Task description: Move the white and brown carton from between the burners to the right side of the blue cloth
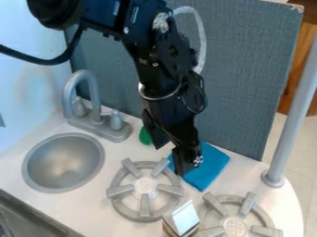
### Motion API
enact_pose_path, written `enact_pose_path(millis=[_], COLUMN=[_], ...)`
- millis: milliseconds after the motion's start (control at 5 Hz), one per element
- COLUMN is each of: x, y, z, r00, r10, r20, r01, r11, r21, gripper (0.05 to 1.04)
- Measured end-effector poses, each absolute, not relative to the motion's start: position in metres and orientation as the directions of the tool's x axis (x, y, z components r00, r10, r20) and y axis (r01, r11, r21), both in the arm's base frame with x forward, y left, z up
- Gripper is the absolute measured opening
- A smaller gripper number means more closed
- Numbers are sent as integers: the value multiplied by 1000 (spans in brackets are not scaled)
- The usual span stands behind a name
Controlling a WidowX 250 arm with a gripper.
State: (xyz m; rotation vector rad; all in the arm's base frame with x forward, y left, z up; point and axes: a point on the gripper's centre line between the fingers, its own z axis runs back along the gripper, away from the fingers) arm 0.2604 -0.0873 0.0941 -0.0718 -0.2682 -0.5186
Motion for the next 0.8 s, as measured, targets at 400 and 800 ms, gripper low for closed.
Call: enact_pose_path(millis=[400, 800], x=[258, 259], y=[-87, -52], z=[88, 69], r00=[839, 860], r10=[-483, -464], r20=[249, 213], r01=[500, 476], r11=[866, 880], r21=[-6, -2], gripper=[1001, 1001])
